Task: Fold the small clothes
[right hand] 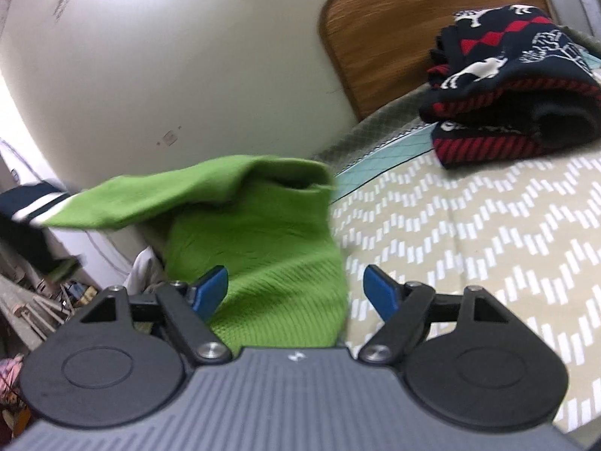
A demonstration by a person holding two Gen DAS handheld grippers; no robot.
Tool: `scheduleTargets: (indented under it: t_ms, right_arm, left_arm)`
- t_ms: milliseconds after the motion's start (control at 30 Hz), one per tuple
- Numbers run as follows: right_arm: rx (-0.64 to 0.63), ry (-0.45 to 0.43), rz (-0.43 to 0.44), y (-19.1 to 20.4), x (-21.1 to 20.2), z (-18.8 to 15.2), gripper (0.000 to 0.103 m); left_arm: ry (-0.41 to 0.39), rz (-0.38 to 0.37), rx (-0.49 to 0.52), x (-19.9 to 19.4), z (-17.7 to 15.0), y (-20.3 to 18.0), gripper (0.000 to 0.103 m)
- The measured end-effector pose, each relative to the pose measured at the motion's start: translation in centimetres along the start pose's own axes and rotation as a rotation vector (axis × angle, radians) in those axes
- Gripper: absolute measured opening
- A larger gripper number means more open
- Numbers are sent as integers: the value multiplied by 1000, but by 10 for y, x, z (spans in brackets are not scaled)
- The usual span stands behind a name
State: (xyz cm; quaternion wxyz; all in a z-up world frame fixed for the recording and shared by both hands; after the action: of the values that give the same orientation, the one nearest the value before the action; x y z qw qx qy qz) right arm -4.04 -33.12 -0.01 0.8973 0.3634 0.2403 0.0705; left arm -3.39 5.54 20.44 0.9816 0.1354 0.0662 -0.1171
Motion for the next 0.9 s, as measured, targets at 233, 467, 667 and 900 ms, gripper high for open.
scheduleTargets:
  t_ms: [233,467,667,900]
  right_arm:
    - [-110,60,9,16,14,-16,82]
    - [-169,83,-15,16,21,-20,82]
    - [-141,78,-13,17,23,-23,82]
    - [-170,69,-31,19,19,-21,82]
  left_arm:
    - [475,143,-94,19,-152,25,12]
    - [579,84,-117,-18,-216,9,46]
    - [333,41,22,-38,-154,-5,75]
    - [318,-248,239,-5,-164,-117,80]
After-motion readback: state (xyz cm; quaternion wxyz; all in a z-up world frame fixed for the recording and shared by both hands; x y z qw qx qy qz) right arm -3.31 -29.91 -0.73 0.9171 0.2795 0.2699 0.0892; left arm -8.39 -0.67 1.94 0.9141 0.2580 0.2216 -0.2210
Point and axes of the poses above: each gripper's, at about its wrist camera, not at the fingertips, and x roughly the way its jaws point, y to its left, z to its top, the point moved 7 cm from there along x, roughly the way its jaws point, and after that the axes turned 10 degrees about x, right-handed, at the moved point
